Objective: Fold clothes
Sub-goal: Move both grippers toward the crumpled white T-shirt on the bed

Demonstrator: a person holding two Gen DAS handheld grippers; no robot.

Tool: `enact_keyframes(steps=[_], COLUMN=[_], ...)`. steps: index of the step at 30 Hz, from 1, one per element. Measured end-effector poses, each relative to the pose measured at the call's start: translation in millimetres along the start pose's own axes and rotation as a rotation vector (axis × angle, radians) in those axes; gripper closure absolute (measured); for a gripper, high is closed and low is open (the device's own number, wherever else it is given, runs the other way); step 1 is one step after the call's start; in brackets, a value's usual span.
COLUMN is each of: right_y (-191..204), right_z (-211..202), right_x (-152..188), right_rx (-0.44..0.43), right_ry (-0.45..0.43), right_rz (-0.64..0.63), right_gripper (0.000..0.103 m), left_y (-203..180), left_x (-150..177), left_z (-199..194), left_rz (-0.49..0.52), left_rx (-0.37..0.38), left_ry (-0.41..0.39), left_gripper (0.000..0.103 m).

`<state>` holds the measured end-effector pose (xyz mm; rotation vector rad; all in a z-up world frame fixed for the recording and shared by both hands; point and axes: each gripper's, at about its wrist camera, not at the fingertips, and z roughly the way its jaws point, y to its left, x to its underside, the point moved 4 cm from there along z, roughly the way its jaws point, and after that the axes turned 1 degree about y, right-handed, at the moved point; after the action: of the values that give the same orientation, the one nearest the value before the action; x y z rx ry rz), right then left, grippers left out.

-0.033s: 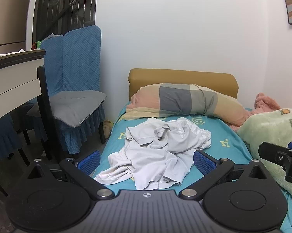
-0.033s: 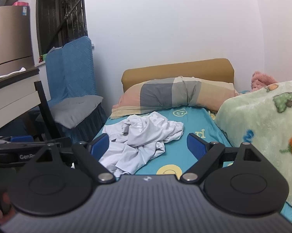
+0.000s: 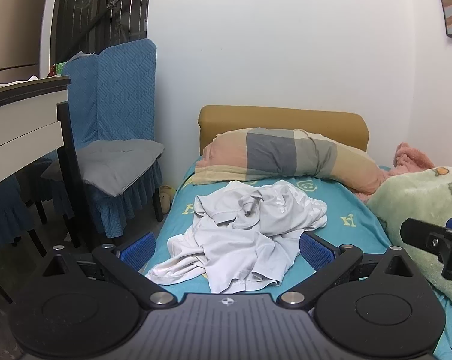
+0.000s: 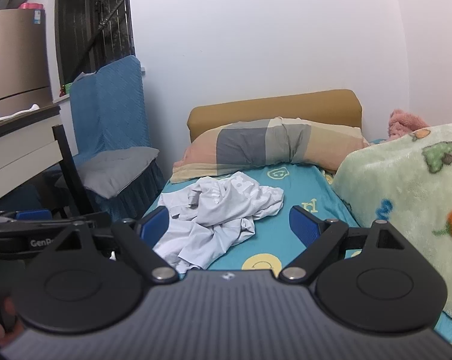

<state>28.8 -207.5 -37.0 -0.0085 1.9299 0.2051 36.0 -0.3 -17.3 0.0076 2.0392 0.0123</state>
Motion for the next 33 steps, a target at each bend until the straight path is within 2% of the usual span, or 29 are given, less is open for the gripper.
enact_keyframes(steps=[7, 17, 27, 33], right_y=[-1.7, -7.5, -20.7, -32.0], right_z=[-0.3, -5.5, -21.2, -33.2], right_x=[-7.2, -6.2, -12.1, -15.7], right_rx=[-0.003, 0.015, 0.089, 0.025], right_ry=[0.015, -0.014, -0.069, -0.073], right_rz=[0.017, 0.019, -0.003, 0.058], right_gripper=[0.015, 0.015, 0.015, 0.015], left_y=[-0.6, 4.3, -12.3, -30.0], left_x=[1.7, 8.8, 6.2, 1.0], left_z=[-0.2, -6.7, -21.2, -32.1], left_rz=[0.006, 0.002, 0.035, 0.027], left_rx=[-0.009, -0.039, -0.043, -0.044], left_ry=[0.018, 0.034, 0.037, 0.046], left_gripper=[0.0, 0.0, 0.0, 0.0])
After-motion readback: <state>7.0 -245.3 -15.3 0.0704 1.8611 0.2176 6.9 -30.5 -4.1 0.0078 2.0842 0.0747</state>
